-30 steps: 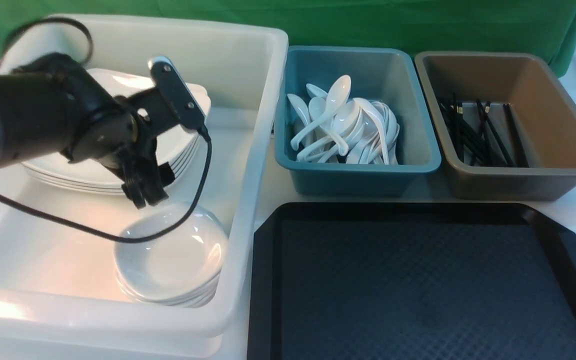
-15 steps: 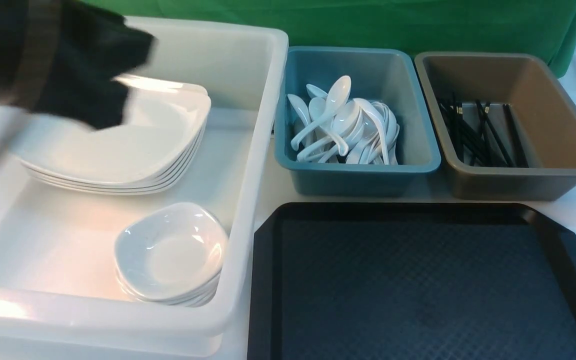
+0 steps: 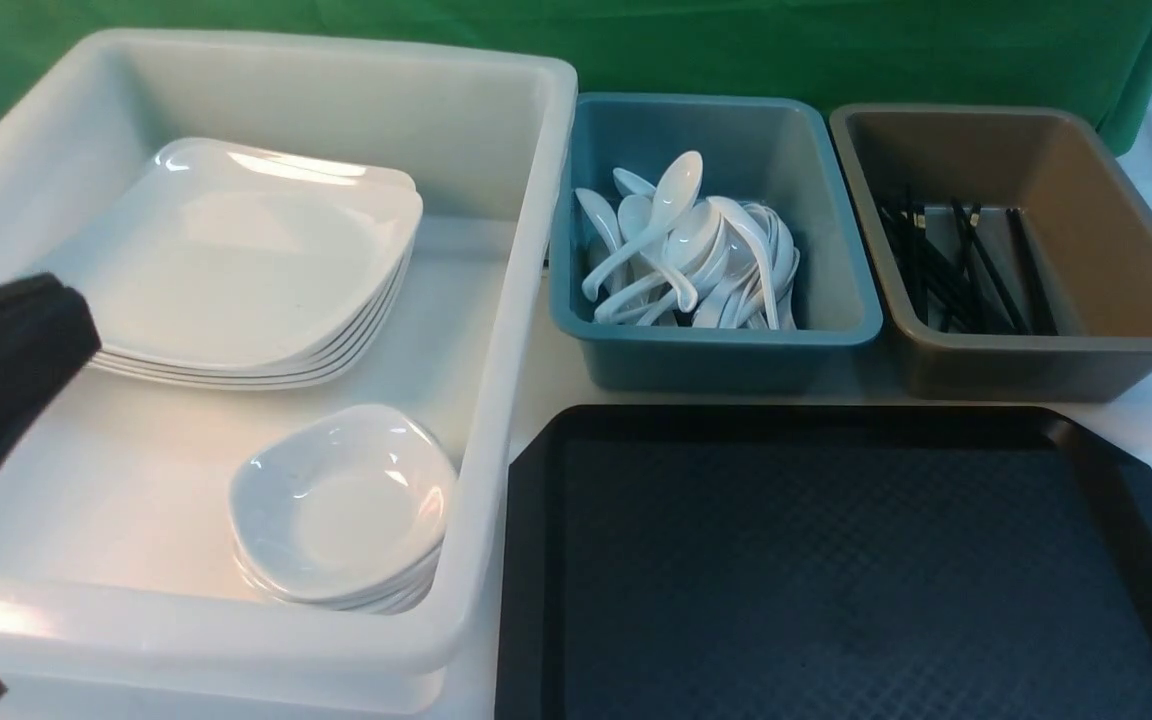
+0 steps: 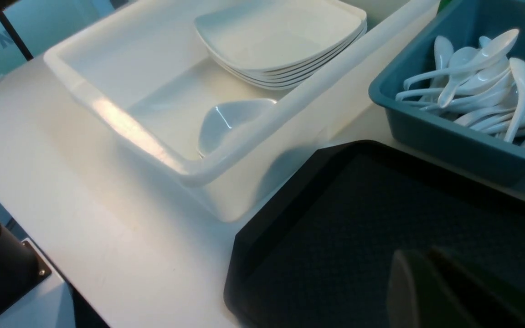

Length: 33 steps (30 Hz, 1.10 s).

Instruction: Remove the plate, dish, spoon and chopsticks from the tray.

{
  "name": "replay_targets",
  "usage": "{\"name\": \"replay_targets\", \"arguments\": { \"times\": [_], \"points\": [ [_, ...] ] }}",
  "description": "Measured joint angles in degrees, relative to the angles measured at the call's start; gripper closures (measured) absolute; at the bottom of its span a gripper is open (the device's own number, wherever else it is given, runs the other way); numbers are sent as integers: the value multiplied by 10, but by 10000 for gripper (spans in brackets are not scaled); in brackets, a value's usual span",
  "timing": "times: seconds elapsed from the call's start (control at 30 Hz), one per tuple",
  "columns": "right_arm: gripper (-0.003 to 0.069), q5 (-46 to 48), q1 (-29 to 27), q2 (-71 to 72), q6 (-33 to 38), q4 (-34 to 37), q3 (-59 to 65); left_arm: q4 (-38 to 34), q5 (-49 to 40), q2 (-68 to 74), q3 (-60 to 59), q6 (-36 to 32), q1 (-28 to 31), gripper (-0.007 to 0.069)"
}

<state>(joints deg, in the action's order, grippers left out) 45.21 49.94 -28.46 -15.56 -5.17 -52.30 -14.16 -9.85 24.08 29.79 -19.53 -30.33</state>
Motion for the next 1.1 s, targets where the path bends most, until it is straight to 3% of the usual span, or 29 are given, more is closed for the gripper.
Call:
{"name": "replay_targets", "arguments": {
  "times": [0.43, 0.53, 0.63, 0.7, 0.8, 0.83, 0.93, 1.1],
  "points": [
    [564, 1, -1, 0, -1, 0, 4, 0, -2, 0, -39, 0, 0, 620],
    [560, 3, -23, 0, -1, 1, 8, 0, -2, 0, -39, 0, 0, 620],
    [568, 4, -73, 1, 0, 4, 15, 0, -2, 0, -39, 0, 0, 620],
    [616, -1, -138, 7, 14, 11, 33, 0, -2, 0, -39, 0, 0, 620],
    [640, -50, -247, 39, 122, 52, 101, 0, -3, -1, -39, 0, 0, 620],
    [641, -67, -260, 48, 148, 66, 120, 0, -3, -1, -39, 0, 0, 620],
    [641, -166, -353, 105, 241, 128, 231, 0, -3, -1, -39, 0, 0, 620],
    [641, -267, -456, 200, 274, 162, 390, 0, -3, -1, -39, 0, 0, 620]
  ]
}}
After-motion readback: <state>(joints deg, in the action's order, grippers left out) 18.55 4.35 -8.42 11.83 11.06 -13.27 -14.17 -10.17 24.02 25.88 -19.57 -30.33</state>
